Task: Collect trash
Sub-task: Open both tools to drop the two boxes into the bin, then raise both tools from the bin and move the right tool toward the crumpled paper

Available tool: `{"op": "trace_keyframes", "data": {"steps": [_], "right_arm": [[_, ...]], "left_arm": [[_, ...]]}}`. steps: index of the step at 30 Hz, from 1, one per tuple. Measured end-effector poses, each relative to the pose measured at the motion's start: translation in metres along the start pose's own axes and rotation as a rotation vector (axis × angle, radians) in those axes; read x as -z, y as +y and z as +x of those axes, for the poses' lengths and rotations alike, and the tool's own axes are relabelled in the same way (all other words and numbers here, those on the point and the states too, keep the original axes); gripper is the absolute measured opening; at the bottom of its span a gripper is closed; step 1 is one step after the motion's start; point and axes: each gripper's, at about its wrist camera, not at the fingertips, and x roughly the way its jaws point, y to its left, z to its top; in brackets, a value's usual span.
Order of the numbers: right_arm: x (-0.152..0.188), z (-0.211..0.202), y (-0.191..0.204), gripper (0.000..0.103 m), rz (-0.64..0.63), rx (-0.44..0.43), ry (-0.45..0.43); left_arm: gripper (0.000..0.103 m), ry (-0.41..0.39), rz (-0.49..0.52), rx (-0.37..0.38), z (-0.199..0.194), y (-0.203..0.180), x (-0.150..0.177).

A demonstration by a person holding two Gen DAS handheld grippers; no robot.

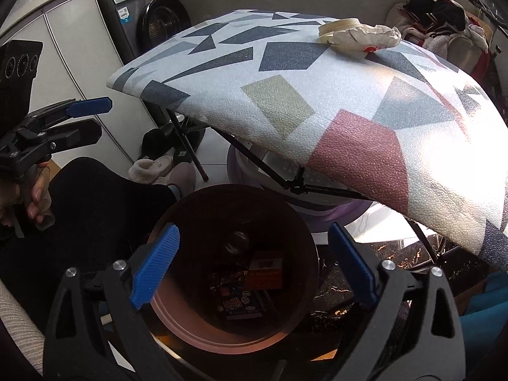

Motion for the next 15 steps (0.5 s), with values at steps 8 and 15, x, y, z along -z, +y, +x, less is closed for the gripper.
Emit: {"op": "trace_keyframes", "data": {"steps": [8, 15], "right_arm": [[-0.003, -0.003, -0.008, 0.097, 0.027, 0.037, -0.018], [-0.012, -0.013, -0.022, 0.097, 0.036, 0.083, -0.049]], "left_arm": [[0.091, 0.004, -0.011, -0.009, 0.001, 0.003, -0.001], [0.093, -0.003, -0.034, 0.006, 0.002, 0.01, -0.011]]}}
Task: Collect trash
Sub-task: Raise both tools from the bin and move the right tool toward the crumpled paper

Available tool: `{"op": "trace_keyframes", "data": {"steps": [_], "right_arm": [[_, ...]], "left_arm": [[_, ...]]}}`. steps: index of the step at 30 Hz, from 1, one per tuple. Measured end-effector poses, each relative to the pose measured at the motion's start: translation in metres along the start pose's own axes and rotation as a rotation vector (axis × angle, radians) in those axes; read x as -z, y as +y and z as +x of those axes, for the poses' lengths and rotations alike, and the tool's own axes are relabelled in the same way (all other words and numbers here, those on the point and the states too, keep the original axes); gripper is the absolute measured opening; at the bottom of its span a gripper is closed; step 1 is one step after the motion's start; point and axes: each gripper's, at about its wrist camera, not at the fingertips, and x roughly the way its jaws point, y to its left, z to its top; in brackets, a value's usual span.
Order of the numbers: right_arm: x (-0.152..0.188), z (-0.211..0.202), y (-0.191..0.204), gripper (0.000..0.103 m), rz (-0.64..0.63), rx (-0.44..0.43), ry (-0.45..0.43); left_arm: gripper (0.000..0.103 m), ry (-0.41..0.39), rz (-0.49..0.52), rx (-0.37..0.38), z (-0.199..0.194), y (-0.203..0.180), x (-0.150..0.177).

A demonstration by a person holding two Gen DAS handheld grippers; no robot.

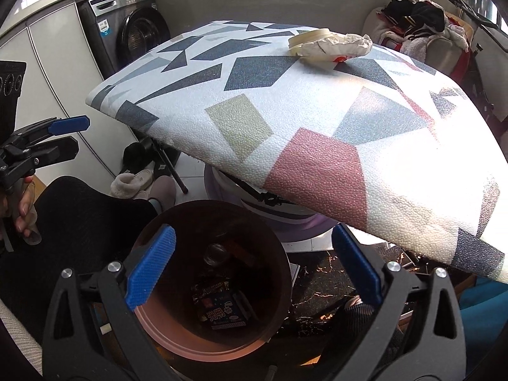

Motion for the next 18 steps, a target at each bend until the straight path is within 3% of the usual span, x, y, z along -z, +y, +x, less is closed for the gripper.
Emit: {"op": "trace_keyframes", "data": {"steps": [14, 18], "right_arm": [[-0.046, -0.017, -0.053, 0.097, 0.038, 0.11, -0.084], [-0.06, -0.016, -0.064, 0.097, 0.033, 0.134, -0.097]], "left_arm": [[0.097, -0.082, -0.063, -0.086, 0.005, 0.03, -0.057], [0.097, -0.083, -0.091, -0.06, 0.008, 0.039, -0.075]]}}
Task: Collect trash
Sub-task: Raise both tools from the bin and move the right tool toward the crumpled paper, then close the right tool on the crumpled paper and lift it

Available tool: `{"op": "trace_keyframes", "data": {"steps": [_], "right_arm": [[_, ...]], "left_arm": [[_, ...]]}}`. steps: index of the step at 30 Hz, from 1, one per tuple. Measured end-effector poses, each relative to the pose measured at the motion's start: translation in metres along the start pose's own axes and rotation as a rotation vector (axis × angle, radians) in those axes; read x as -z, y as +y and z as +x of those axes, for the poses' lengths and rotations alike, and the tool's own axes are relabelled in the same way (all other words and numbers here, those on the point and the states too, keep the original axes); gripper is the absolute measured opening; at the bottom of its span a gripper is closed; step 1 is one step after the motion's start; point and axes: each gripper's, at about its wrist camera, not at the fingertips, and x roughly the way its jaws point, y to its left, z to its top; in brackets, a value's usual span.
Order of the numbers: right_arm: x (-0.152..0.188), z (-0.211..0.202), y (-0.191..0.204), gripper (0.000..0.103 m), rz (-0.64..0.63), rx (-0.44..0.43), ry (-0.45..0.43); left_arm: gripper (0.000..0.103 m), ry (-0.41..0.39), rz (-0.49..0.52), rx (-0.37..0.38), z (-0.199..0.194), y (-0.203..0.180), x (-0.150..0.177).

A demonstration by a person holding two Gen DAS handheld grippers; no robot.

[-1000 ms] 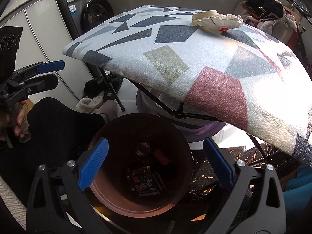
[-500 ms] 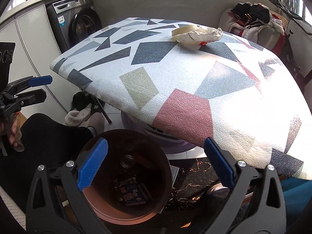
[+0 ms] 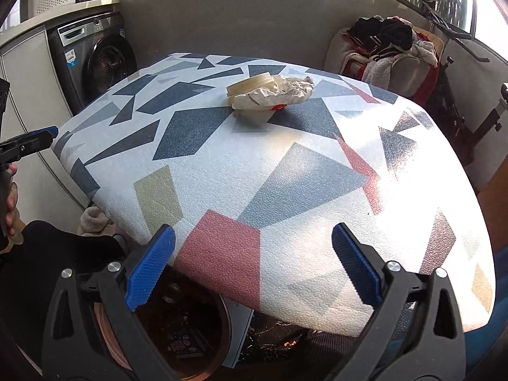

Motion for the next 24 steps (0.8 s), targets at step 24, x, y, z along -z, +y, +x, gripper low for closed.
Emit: {"op": "trace_keyframes", "data": {"steps": [24], "right_arm": [[-0.123, 0.093, -0.074, 0.072, 0.196, -0.113, -0.058]], "left_arm": [[0.097, -0.022, 0.076, -0.014, 0.074, -0.012, -0.066]]}}
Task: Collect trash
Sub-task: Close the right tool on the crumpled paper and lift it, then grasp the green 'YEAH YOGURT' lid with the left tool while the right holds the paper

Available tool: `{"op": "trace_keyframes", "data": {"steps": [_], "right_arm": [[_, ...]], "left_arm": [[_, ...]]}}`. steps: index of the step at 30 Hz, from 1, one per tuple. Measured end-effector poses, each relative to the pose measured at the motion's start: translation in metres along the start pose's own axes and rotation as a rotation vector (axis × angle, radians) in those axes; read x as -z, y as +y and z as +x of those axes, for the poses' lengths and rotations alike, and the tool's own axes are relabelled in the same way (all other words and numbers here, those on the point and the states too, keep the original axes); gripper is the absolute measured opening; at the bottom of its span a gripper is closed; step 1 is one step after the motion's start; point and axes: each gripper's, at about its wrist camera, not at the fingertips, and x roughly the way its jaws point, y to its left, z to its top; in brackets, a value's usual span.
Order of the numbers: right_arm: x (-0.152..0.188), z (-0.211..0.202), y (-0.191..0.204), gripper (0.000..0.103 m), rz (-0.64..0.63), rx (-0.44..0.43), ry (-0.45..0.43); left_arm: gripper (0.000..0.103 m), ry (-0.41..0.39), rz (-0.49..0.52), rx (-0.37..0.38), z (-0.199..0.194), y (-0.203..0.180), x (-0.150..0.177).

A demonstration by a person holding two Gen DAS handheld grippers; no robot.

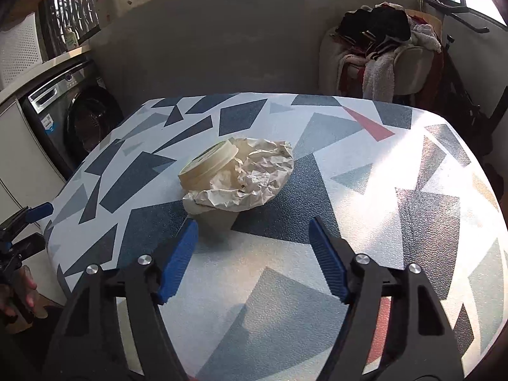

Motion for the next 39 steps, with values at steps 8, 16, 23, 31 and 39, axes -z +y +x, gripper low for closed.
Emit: {"op": "trace_keyframes", "data": {"steps": [8, 16, 23, 31, 39], "right_arm": [[-0.037, 0.068, -0.014, 0.06, 0.126, -0.022, 0.094], [-0.008, 0.058, -0.008, 0.033, 0.027, -0.086, 0.149], [0.017, 0.048, -0.027, 0.031, 0.094, -0.103, 0.135], [0.021, 0.033, -0.041, 0.031, 0.166, -0.039, 0.028], [0.033, 0.008, -0.074, 0.031, 0.36, 0.034, -0.122]], "left_arm": [[0.097, 0.006, 0.01, 0.01, 0.025, -0.002, -0.032], [0.097, 0.104, 0.067, 0.014, 0.08, -0.019, -0.053], [0.097, 0.216, -0.001, 0.034, 0.133, -0.022, -0.057], [0.097, 0.246, -0.104, 0.055, 0.159, -0.008, -0.065], [0.097, 0.274, 0.041, 0.047, 0.171, -0.032, -0.048]]}}
